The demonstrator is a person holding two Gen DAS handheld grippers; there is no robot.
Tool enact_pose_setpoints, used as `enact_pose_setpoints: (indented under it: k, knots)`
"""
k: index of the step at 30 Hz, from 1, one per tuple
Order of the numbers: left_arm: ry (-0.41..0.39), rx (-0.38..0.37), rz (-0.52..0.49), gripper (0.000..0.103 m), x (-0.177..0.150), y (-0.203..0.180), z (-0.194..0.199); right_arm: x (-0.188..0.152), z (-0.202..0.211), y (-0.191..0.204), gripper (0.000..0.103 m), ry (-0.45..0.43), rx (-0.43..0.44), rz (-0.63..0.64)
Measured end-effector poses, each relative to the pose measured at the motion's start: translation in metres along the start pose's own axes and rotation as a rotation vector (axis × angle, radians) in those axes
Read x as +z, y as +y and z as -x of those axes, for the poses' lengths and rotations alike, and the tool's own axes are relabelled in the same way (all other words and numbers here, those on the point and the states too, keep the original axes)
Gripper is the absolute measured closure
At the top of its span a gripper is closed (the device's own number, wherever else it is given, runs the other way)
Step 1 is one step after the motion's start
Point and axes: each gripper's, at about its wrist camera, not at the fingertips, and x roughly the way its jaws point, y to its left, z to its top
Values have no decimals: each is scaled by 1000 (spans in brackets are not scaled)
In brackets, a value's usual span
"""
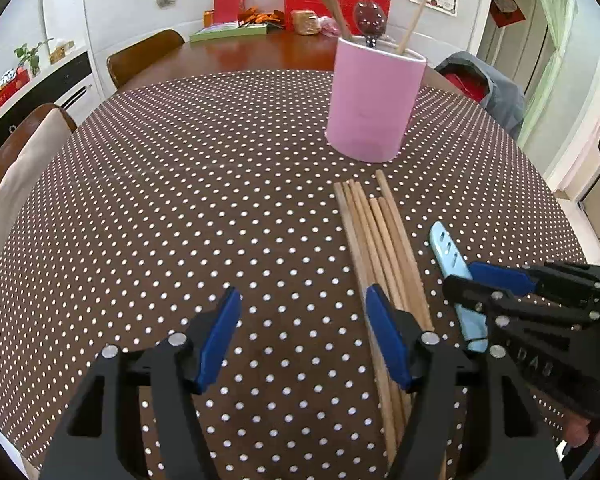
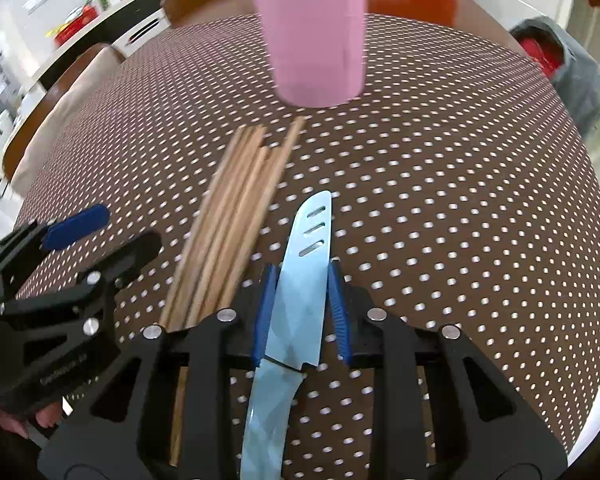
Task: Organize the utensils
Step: 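Move the right tool down onto the light-blue knife and close on it, then lift the knife with the right tool while the left tool grasps a wooden chopstick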
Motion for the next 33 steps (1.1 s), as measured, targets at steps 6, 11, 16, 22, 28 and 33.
enact_pose_setpoints:
  k: [6, 11, 16, 22, 28, 33]
  knots:
    - [27, 9, -6, 39, 9, -9, -13, 3, 3, -18, 77, -4, 12, -30]
    - [44, 34, 1, 37, 15, -13, -27, 6, 4, -25, 77, -1, 30, -37]
    - [47, 65, 11, 31, 20, -13, -34, 7, 2, -21, 77, 0, 39, -41]
    - [46, 90, 29, 28, 28, -14, -41, 8, 1, -23, 77, 5, 47, -54]
    - [57, 96, 58, 28, 31, -5, -43, 10, 3, -28, 77, 3, 48, -67]
    - [75, 137, 54, 26, 30, -2, -45, 9, 2, -28, 77, 6, 37, -70]
